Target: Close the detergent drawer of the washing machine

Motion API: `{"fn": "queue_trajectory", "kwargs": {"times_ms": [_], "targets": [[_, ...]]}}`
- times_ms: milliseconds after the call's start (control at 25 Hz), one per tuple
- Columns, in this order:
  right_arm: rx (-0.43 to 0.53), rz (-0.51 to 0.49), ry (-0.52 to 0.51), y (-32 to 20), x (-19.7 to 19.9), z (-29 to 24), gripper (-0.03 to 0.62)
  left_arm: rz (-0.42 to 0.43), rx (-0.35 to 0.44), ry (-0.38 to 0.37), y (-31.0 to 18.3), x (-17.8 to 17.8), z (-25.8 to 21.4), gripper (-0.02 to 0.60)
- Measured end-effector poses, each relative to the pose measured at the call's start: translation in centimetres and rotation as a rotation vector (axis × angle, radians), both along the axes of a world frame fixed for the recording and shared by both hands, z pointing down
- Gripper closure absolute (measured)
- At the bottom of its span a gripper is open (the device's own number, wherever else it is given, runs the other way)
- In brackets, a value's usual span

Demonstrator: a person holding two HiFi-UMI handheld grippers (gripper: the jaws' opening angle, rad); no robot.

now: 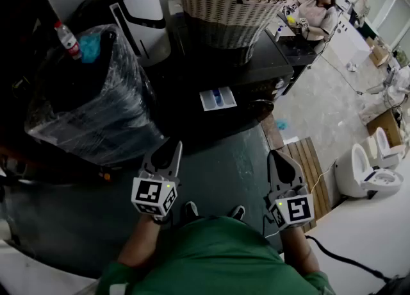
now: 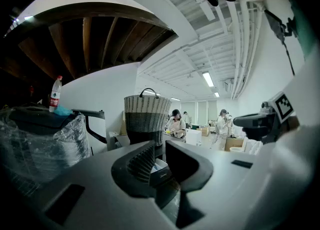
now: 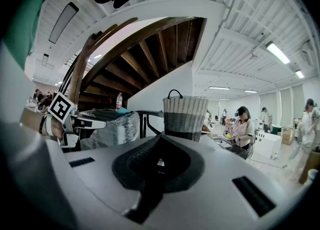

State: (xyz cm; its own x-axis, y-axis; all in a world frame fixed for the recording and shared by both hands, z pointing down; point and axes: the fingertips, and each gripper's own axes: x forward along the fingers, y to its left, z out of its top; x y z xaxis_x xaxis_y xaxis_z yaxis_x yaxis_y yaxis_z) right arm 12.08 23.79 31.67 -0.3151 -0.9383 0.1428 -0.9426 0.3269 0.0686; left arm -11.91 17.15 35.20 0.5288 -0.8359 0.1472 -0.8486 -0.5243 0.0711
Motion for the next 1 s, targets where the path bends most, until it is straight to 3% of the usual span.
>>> {"fn": "queue_trajectory", "kwargs": {"times_ms": [400, 560, 720, 1000], "targets": [[0.0, 0.011, -0.021, -0.5, 0.8, -0.1, 0.572, -0.015, 0.035, -0.002, 0.0, 0.4, -1.3, 0.502], [0.014, 0.039, -0.053, -1.2, 0.1, -0.4, 0.572, -0.001, 0.079, 0.024, 0.5, -1.4, -2.6, 0.554], [0.017, 0.093, -0.042, -2.1, -2.2, -0.2, 0.572, 0.038, 0.124, -0.015, 1.0, -4.8, -2.8, 0.561], [0.009, 0.139, -0.015, -1.9, -6.2, 0.0, 0.572, 0.06, 0.092, 0.004, 0.3, -9.0, -1.2, 0.561]]}}
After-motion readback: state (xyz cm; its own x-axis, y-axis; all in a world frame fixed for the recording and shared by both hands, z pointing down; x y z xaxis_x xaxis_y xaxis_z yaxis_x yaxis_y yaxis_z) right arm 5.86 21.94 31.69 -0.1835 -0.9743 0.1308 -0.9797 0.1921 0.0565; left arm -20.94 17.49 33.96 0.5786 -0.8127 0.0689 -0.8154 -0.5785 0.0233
